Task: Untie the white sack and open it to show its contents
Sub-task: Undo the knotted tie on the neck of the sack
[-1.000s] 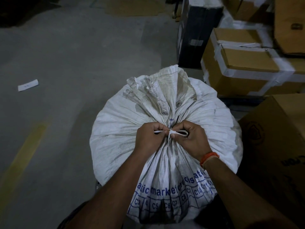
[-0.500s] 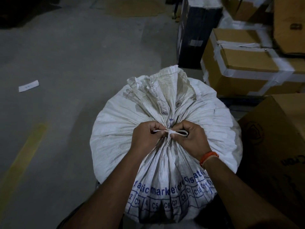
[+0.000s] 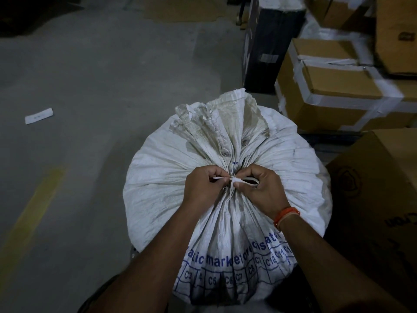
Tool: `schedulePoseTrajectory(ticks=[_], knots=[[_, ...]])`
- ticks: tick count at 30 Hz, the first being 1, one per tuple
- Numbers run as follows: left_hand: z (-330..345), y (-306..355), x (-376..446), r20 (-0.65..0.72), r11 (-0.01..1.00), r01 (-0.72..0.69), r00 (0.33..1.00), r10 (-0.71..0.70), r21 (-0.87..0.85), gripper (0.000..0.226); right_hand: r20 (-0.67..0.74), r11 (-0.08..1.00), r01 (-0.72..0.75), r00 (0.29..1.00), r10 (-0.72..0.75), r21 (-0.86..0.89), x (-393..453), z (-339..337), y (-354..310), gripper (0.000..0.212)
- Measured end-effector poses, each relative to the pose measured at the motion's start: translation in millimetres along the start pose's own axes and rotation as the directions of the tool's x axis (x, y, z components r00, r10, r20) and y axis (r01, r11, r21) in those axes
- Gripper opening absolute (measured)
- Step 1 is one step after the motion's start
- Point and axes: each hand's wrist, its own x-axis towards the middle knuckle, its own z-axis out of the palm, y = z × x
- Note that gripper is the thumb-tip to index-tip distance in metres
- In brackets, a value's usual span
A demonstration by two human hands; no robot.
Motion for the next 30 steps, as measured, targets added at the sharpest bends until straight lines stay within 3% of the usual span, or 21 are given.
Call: schedulePoseTrajectory(ticks=[30], knots=[[-1.0, -1.8, 0.1, 0.021, 0.999, -0.002, 1.0, 0.002, -0.036, 0.004, 0.008, 1.0, -0.01, 1.0, 0.01, -0.019, -0.8, -0.8, -2.1, 0.014]])
